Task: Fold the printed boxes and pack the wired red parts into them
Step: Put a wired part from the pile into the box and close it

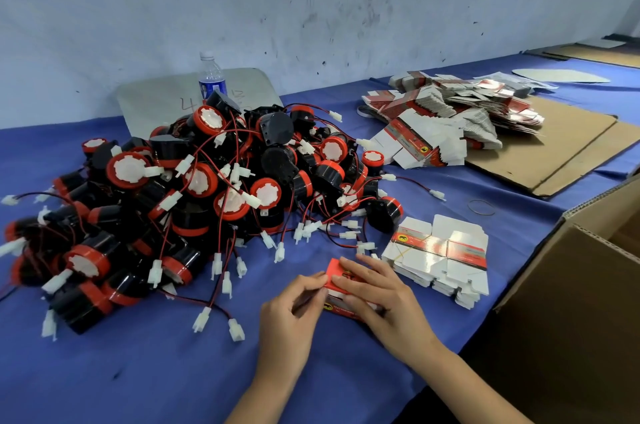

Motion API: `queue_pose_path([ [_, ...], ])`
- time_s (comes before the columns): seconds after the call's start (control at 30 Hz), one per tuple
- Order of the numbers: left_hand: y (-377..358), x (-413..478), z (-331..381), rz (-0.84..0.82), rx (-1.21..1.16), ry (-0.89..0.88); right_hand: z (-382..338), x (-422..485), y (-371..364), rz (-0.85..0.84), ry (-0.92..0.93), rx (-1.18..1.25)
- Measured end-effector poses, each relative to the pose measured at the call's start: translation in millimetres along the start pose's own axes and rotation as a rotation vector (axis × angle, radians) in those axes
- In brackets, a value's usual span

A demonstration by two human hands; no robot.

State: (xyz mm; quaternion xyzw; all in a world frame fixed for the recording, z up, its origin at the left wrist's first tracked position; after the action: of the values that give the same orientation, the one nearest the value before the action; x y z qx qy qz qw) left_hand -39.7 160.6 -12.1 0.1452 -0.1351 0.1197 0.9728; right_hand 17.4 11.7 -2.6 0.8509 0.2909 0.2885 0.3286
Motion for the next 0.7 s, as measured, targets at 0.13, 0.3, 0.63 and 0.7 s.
queue_pose_path([
  [0.13, 7.4, 2.4, 9.8, -0.044, 0.226, -0.140, -1.6, -1.9, 2.6, -0.039, 0.080, -0.118],
  [0.3, 8.4, 5.1, 15.9, -0.114, 0.409, -0.215, -6.4, -3.1, 5.5, -0.099, 0.143, -0.347],
  [0.63, -0.5, -2.9, 35.0, -0.099, 0.892, -0.354, -1.9, -11.5, -2.5, -0.212, 0.072, -0.374],
  [0.7, -1.8, -1.9, 35.3, -0.165, 0.990, -0.396, -3.5, -7.7, -0.4, -0.221, 0.069, -0.347],
])
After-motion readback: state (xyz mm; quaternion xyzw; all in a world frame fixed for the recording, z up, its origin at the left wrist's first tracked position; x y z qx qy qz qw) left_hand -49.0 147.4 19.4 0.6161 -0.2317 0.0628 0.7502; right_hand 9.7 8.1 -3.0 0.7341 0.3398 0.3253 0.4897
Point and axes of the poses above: each hand's wrist, its own x-axis towards the middle knuckle, its own y-axis out of the back of the hand, z = x × y, the point moved 6 cm from there along x, towards the middle knuckle, and after that the axes turned 12 degrees about -z, right-handed, at the moved point
